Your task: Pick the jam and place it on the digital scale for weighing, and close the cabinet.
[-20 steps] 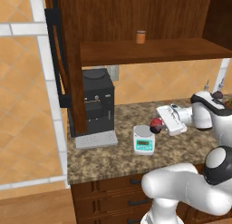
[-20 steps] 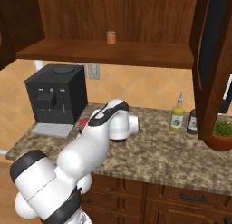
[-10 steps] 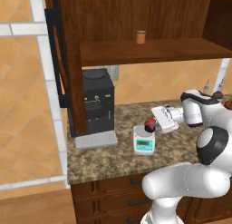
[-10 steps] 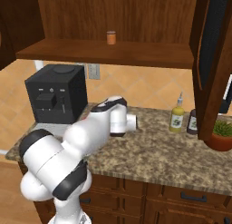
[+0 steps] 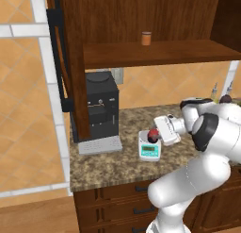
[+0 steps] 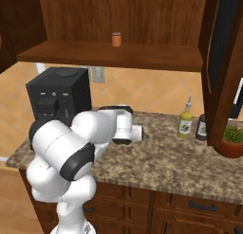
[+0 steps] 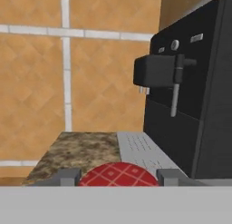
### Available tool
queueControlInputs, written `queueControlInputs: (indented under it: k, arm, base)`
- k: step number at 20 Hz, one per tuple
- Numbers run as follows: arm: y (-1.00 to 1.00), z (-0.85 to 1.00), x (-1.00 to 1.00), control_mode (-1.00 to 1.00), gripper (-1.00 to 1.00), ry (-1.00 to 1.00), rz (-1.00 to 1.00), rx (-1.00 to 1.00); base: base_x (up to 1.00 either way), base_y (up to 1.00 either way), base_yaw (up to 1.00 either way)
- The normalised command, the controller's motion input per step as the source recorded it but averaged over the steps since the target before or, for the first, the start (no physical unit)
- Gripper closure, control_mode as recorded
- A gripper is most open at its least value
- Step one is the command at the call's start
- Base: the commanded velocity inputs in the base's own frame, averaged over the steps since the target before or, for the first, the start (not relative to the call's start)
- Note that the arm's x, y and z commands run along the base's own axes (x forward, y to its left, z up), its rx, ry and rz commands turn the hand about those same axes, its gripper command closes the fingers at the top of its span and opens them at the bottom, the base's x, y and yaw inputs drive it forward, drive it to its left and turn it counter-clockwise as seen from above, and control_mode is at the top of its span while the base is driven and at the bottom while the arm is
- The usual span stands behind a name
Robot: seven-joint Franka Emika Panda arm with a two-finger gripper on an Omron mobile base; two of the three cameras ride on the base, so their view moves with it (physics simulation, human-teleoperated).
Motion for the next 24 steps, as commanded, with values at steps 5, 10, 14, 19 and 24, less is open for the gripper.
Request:
queueControlInputs:
  k: [5, 10, 14, 19, 24]
  arm:
    - [0.01, -0.06, 0.30, -1.00, 1.00, -0.11, 0.00, 0.00]
    - [0.00, 0.00, 0.39, -1.00, 1.00, 0.03, -0.01, 0.00]
    - [0.02, -0.15, 0.22, -1.00, 1.00, 0.00, -0.02, 0.00]
    - [0.00, -0.30, 0.00, -1.00, 1.00, 0.00, 0.00, 0.00]
    - [0.15, -0.23, -0.16, -1.00, -1.00, 0.00, 0.00, -0.02]
  base:
    - [0.00, 0.00, 0.00]
    - [0.00, 0.00, 0.00]
    - [0.00, 0.00, 0.00]
    - [0.00, 0.00, 0.00]
    - [0.00, 0.00, 0.00]
